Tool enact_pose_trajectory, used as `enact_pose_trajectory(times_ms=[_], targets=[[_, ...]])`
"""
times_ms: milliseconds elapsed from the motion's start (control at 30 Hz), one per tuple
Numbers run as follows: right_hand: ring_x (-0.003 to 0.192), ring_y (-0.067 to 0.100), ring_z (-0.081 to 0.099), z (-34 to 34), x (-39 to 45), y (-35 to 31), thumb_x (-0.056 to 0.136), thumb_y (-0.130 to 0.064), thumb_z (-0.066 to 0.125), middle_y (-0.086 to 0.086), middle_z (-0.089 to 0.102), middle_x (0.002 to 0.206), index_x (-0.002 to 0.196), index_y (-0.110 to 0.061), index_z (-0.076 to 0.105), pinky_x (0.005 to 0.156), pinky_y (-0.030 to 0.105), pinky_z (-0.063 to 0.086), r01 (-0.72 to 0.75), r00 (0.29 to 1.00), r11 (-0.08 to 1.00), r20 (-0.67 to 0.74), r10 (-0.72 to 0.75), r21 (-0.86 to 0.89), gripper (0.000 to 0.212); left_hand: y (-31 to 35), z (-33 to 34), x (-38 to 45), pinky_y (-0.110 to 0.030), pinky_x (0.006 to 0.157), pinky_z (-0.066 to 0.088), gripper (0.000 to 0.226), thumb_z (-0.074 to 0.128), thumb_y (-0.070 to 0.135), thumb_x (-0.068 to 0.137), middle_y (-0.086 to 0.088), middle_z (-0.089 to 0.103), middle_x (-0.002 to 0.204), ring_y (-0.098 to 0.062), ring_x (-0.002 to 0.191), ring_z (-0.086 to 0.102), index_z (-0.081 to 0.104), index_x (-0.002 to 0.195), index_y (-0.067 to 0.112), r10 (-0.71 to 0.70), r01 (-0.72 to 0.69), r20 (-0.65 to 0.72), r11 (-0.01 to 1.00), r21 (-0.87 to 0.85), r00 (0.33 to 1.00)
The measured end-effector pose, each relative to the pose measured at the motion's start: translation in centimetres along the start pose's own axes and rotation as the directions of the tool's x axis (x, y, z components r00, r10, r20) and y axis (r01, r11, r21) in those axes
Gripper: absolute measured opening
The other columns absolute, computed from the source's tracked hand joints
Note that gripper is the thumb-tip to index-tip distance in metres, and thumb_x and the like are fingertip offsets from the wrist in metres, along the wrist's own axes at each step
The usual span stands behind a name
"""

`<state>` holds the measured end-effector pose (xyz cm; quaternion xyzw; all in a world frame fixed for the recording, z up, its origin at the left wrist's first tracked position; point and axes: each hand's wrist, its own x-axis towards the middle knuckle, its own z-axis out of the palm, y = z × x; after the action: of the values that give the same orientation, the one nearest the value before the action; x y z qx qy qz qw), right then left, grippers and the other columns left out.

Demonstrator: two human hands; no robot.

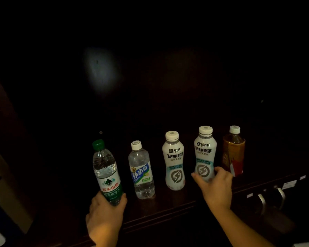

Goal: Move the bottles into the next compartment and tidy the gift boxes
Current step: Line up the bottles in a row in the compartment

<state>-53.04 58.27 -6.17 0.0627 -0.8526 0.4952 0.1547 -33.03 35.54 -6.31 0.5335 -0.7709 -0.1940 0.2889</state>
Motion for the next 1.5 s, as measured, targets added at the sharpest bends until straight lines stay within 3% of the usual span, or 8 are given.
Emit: enact_pose_trajectory(times_ms=[333, 500, 733, 967, 1067, 1200, 1300, 1500], targets=[[0.099, 0.025, 0.062, 0.1, 1.0, -0.3, 0.070, -0.044, 0.074, -0.001, 0.066, 0.102, 0.112, -0.021, 0.052, 0.089, 0.046, 0.045, 0.043, 0.994, 0.998, 0.100, -0.037, -0.055, 0.053, 0.0, -0.1, 0.2, -0.047, 0.096, 0.042, 0.087, 0.065, 0.065, 0.069, -0.015, 0.051, 0.130, -0.035, 0.117, 0.051, 0.039, 0.133, 0.013, -0.015, 0.016, 0.032, 1.000, -0.016, 0.999], [0.120, 0.028, 0.052, 0.3, 0.6, 0.5, 0.066, -0.058, 0.077, 0.009, 0.056, 0.127, 0.134, -0.010, 0.044, 0.098, 0.048, 0.042, 0.062, 0.993, 0.990, 0.107, -0.049, -0.123, 0.089, 0.0, 0.0, 0.3, -0.048, 0.097, 0.040, 0.089, 0.065, 0.067, 0.067, -0.015, 0.050, 0.132, -0.035, 0.119, 0.050, 0.037, 0.134, 0.014, -0.017, 0.018, 0.046, 1.000, -0.022, 0.999], [0.104, 0.025, 0.059, 0.4, 0.6, 0.5, 0.071, -0.049, 0.076, 0.002, 0.065, 0.108, 0.111, -0.017, 0.055, 0.090, 0.042, 0.044, 0.074, 0.993, 0.986, 0.103, -0.059, -0.147, 0.055, 0.2, -0.3, 0.1, -0.048, 0.100, 0.038, 0.091, 0.067, 0.066, 0.066, -0.014, 0.048, 0.135, -0.034, 0.121, 0.048, 0.037, 0.135, 0.016, -0.037, 0.039, 0.059, 0.999, -0.033, 0.998], [0.106, 0.025, 0.059, 0.4, 0.6, 0.7, 0.073, -0.047, 0.075, 0.003, 0.065, 0.111, 0.116, -0.016, 0.055, 0.090, 0.042, 0.045, 0.106, 0.989, 0.984, 0.118, -0.090, -0.144, 0.057, 0.6, -1.0, -0.1, -0.049, 0.099, 0.042, 0.089, 0.069, 0.065, 0.065, -0.013, 0.050, 0.132, -0.032, 0.117, 0.052, 0.039, 0.134, 0.017, -0.018, 0.025, 0.091, 0.996, -0.080, 0.996], [0.118, 0.026, 0.054, 0.0, 0.6, 1.3, 0.073, -0.044, 0.076, 0.007, 0.058, 0.128, 0.131, -0.013, 0.048, 0.099, 0.044, 0.043, 0.100, 0.981, 0.992, 0.172, -0.087, -0.071, 0.072, 0.9, -1.4, -0.2, -0.049, 0.099, 0.043, 0.087, 0.072, 0.061, 0.065, -0.013, 0.052, 0.131, -0.032, 0.117, 0.053, 0.042, 0.134, 0.018, -0.015, 0.028, 0.124, 0.994, -0.105, 0.992], [0.120, 0.028, 0.051, -1.8, 1.5, 2.5, 0.075, -0.036, 0.079, 0.010, 0.042, 0.137, 0.141, -0.011, 0.037, 0.090, 0.040, 0.050, -0.035, 0.999, 0.986, -0.011, 0.037, 0.165, 0.082, 1.6, -1.3, -0.6, -0.047, 0.088, 0.051, 0.079, 0.086, 0.039, 0.059, -0.020, 0.061, 0.118, -0.037, 0.099, 0.062, 0.054, 0.126, 0.013, 0.013, -0.004, 0.046, 0.980, -0.198, 0.999], [0.115, 0.035, 0.052, -3.6, 4.0, 3.4, 0.073, -0.037, 0.080, 0.016, 0.045, 0.130, 0.130, -0.007, 0.045, 0.084, 0.042, 0.051, -0.099, 0.973, 0.992, -0.204, 0.112, 0.073, 0.073, 2.1, -1.0, -0.7, -0.046, 0.082, 0.054, 0.074, 0.090, 0.018, 0.057, -0.025, 0.067, 0.103, -0.038, 0.085, 0.065, 0.059, 0.124, 0.010, 0.050, -0.042, 0.021, 0.962, -0.271, 0.999], [0.120, 0.032, 0.047, -3.8, 7.5, 3.2, 0.066, -0.053, 0.081, 0.014, 0.051, 0.128, 0.133, -0.008, 0.043, 0.094, 0.050, 0.048, -0.127, 0.987, 0.991, -0.108, 0.123, -0.036, 0.089, 2.0, 0.0, -0.2, -0.047, 0.088, 0.049, 0.083, 0.090, 0.001, 0.052, -0.029, 0.066, 0.106, -0.040, 0.088, 0.066, 0.055, 0.127, 0.006, 0.107, -0.100, -0.004, 0.916, -0.388, 0.994]])
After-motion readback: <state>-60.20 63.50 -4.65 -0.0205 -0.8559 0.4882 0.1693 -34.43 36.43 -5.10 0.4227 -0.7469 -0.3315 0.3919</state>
